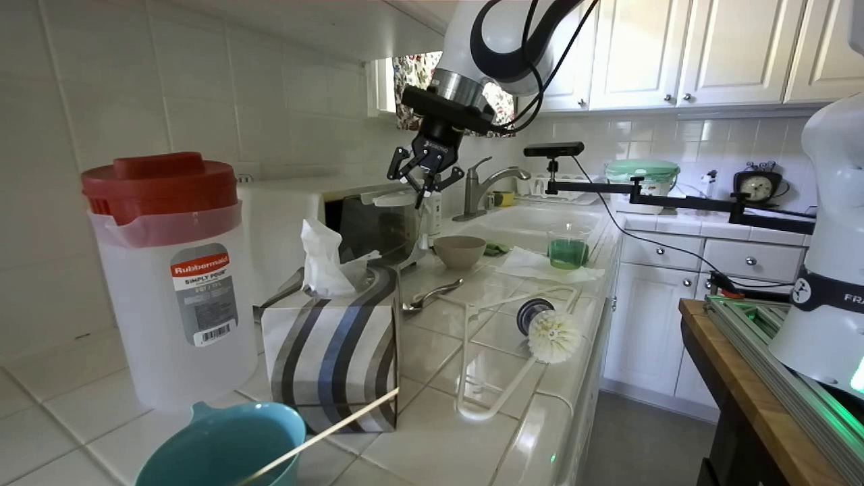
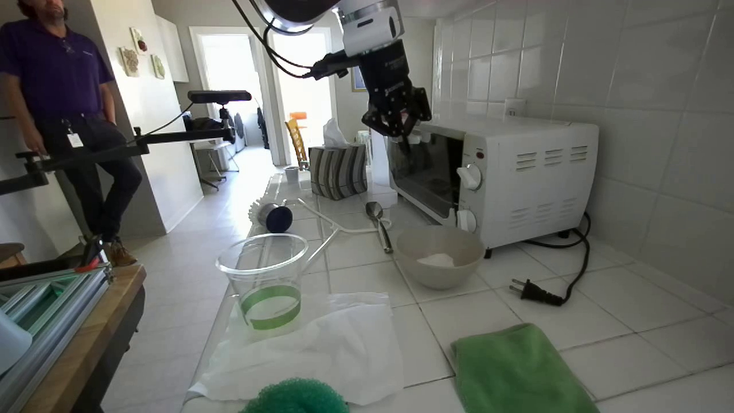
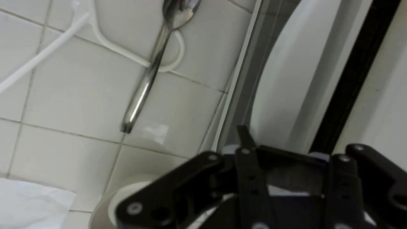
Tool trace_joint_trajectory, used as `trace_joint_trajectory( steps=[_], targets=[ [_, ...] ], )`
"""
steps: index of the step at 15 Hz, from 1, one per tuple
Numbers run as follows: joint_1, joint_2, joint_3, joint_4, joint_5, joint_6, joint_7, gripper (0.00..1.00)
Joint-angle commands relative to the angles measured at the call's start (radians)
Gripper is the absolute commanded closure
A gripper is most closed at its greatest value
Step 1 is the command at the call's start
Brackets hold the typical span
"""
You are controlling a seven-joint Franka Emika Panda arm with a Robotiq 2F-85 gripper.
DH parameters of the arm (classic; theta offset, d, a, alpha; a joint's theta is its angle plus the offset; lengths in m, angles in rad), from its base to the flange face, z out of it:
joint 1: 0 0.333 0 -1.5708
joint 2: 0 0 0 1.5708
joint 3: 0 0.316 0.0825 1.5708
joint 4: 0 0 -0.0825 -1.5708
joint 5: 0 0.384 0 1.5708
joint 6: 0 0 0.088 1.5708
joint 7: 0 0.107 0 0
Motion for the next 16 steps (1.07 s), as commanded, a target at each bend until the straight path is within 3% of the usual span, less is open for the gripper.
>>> trace_joint_trajectory(
  steps=[1,10,16],
  targets=[
    [0.012,0.025,0.005,0.003,-0.004,0.016,0.010,1.00],
    [0.020,0.038,0.023,0.009,0.027,0.003,-0.011,1.00],
    [0.015,0.025,0.089,0.007,0.177,-0.053,-0.058,1.00]
  ],
)
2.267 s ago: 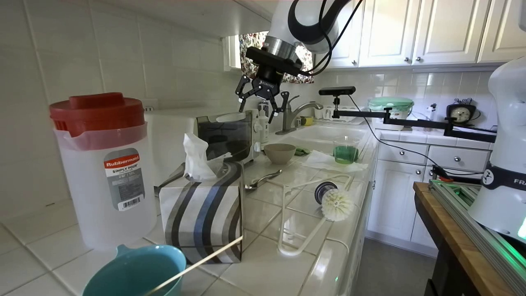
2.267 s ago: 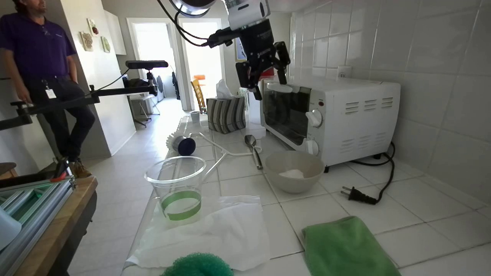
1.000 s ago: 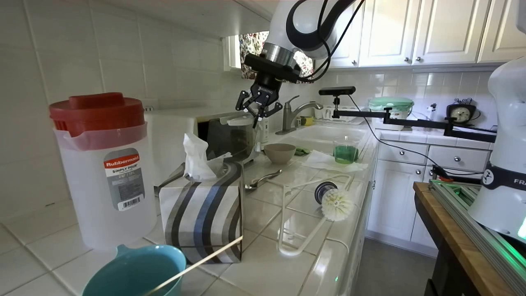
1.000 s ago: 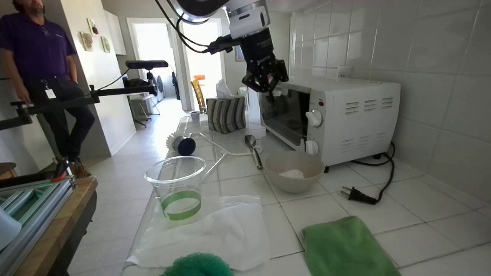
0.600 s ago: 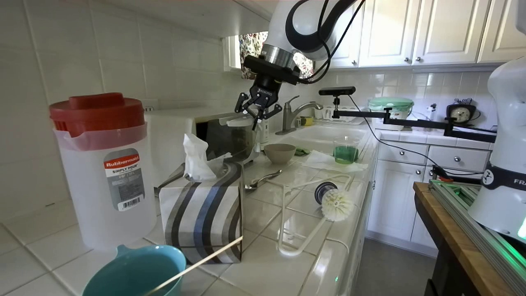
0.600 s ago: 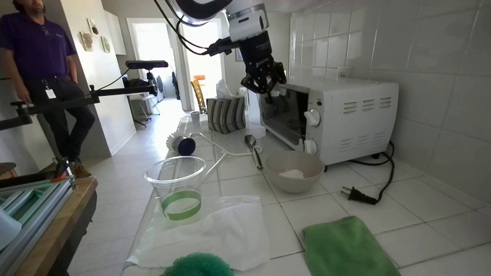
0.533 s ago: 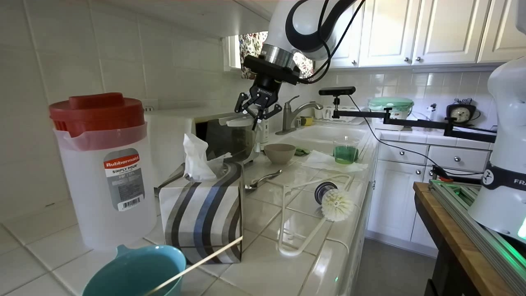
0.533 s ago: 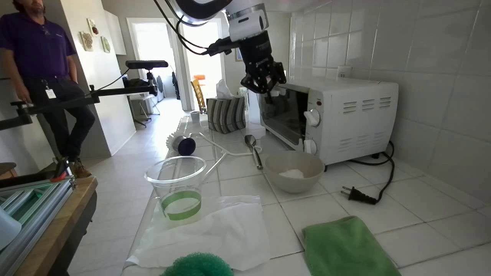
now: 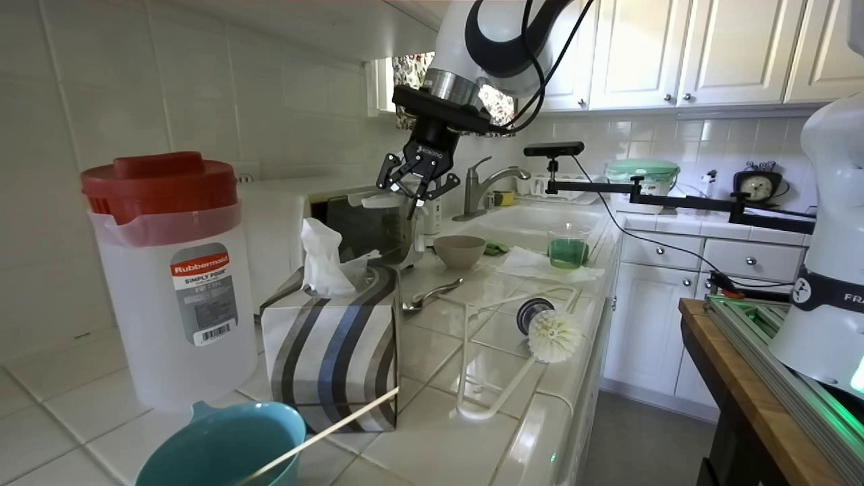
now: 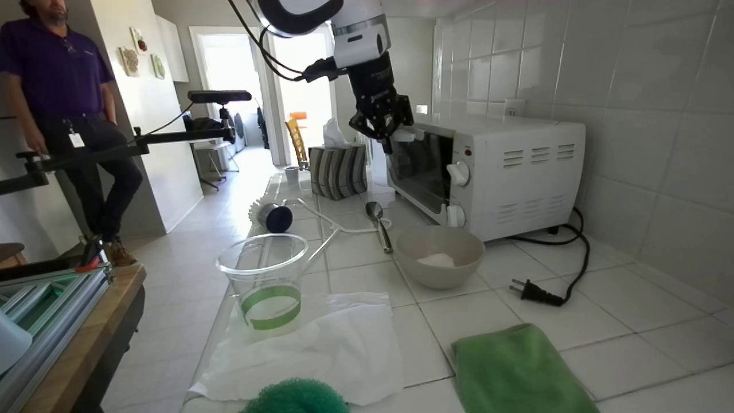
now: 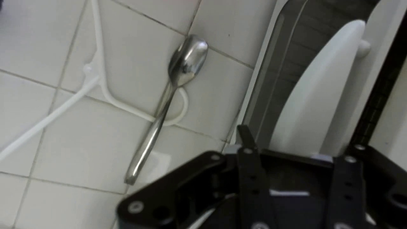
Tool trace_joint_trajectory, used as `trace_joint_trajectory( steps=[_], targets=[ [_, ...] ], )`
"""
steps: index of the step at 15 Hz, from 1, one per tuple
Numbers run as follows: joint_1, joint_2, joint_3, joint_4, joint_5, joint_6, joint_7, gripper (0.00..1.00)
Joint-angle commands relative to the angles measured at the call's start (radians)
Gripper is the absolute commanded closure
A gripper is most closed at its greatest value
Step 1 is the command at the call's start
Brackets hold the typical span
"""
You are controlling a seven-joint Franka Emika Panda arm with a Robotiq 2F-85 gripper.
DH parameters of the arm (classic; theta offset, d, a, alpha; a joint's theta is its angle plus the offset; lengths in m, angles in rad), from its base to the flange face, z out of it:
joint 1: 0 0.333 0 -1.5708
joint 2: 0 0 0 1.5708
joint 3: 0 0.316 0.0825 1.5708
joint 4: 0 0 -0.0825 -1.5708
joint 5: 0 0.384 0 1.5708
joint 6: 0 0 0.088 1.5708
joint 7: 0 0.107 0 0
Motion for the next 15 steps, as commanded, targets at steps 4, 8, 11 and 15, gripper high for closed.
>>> trace_joint_trajectory(
  steps=[4,8,11,15],
  targets=[
    [-0.004,0.006,0.038,0.015,0.148,-0.092,-0.068,1.00],
    [-0.003,0.012,0.038,0.045,0.178,-0.215,-0.086,1.00],
    [0.002,0.026,0.039,0.067,0.165,-0.299,-0.079,1.00],
    [0.002,0.050,0.036,0.092,0.156,-0.404,-0.078,1.00]
  ],
)
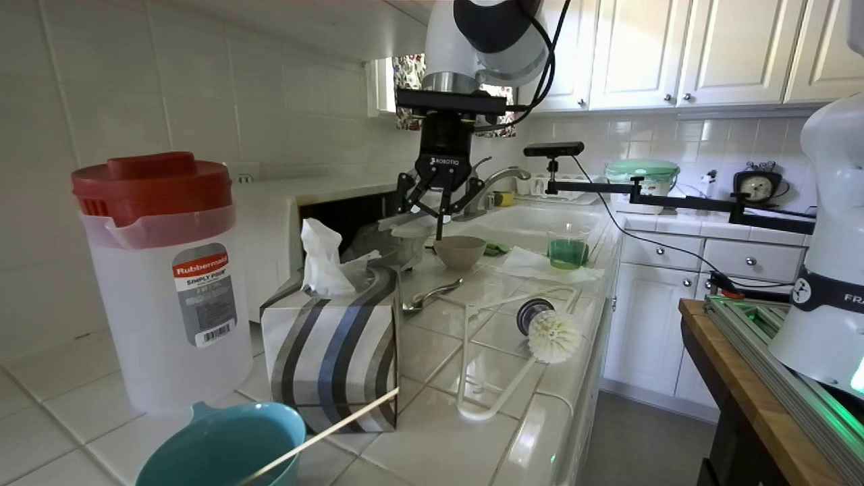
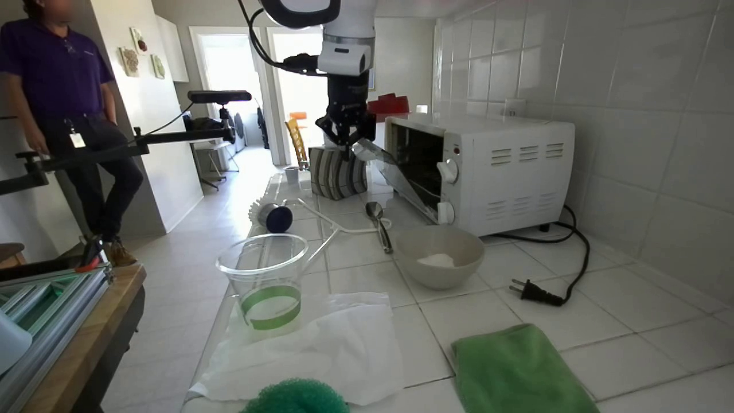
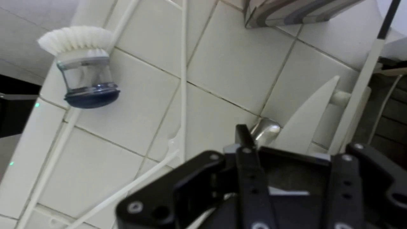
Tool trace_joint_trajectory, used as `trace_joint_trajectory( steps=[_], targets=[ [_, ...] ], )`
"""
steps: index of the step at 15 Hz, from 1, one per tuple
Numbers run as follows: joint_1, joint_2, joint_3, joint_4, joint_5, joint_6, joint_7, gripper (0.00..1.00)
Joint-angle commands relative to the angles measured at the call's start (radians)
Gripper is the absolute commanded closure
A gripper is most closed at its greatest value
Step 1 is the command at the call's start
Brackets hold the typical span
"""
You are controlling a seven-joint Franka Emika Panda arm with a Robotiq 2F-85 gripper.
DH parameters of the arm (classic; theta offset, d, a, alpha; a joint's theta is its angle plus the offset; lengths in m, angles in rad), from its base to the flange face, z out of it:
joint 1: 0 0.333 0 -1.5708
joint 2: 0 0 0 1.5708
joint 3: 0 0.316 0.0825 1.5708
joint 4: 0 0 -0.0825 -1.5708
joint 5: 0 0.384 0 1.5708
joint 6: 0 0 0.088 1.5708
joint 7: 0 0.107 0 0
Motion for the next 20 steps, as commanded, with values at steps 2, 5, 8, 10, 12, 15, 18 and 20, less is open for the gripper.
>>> trace_joint_trajectory(
  steps=[2,5,8,10,12,15,18,20],
  targets=[
    [0.001,0.058,-0.006,0.057,0.014,-0.103,-0.026,1.00],
    [0.001,0.073,-0.010,0.076,0.011,-0.149,-0.022,1.00],
    [0.001,0.086,-0.014,0.089,0.011,-0.177,-0.022,1.00],
    [0.002,0.097,-0.015,0.100,0.011,-0.194,-0.024,1.00],
    [0.003,0.107,-0.015,0.107,0.009,-0.206,-0.024,1.00],
    [0.006,0.124,-0.016,0.124,0.000,-0.238,-0.021,1.00],
    [0.013,0.140,-0.014,0.144,-0.008,-0.265,-0.019,1.00],
    [0.024,0.153,-0.011,0.161,-0.017,-0.287,-0.014,1.00]
  ],
)
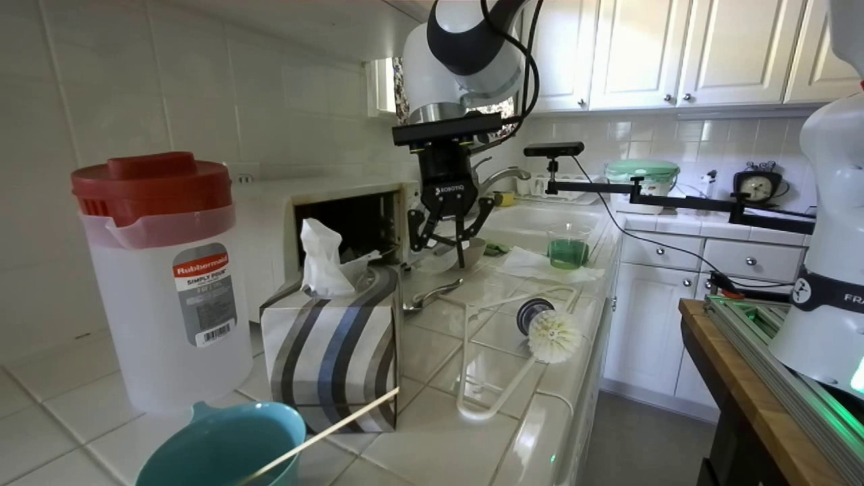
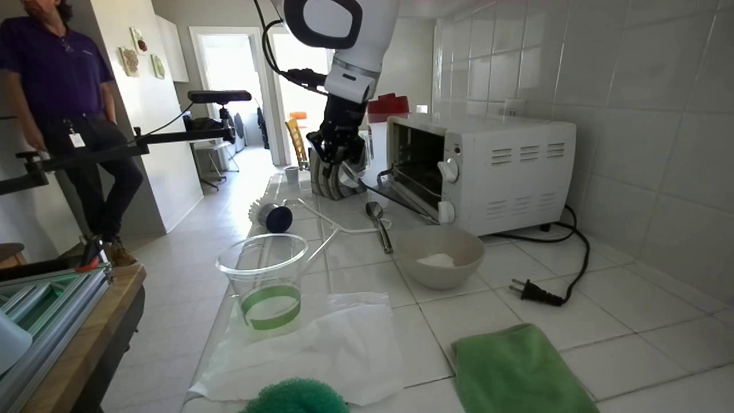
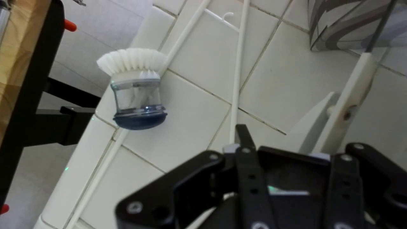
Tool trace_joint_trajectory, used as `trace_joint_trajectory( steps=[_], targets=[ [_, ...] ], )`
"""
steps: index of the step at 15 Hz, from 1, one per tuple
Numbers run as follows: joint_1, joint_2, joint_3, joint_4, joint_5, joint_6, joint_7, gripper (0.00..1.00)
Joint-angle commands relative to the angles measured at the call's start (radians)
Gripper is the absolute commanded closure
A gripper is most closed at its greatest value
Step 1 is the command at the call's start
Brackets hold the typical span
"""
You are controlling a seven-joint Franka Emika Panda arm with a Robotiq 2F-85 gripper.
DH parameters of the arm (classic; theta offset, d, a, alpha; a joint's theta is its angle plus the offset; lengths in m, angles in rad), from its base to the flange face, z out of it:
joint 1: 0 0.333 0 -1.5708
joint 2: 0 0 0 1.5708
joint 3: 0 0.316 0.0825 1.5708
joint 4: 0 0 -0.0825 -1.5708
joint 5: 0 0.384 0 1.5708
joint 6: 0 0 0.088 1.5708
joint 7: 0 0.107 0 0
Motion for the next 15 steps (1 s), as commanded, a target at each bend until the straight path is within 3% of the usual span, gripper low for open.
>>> trace_joint_trajectory(
  steps=[1,11,15],
  targets=[
    [0.020,0.035,-0.003,0.062,-0.019,-0.067,-0.009,1.00],
    [0.041,0.073,0.006,0.127,-0.001,-0.248,-0.023,1.00],
    [0.045,0.100,-0.015,0.145,-0.031,-0.266,-0.010,1.00]
  ],
)
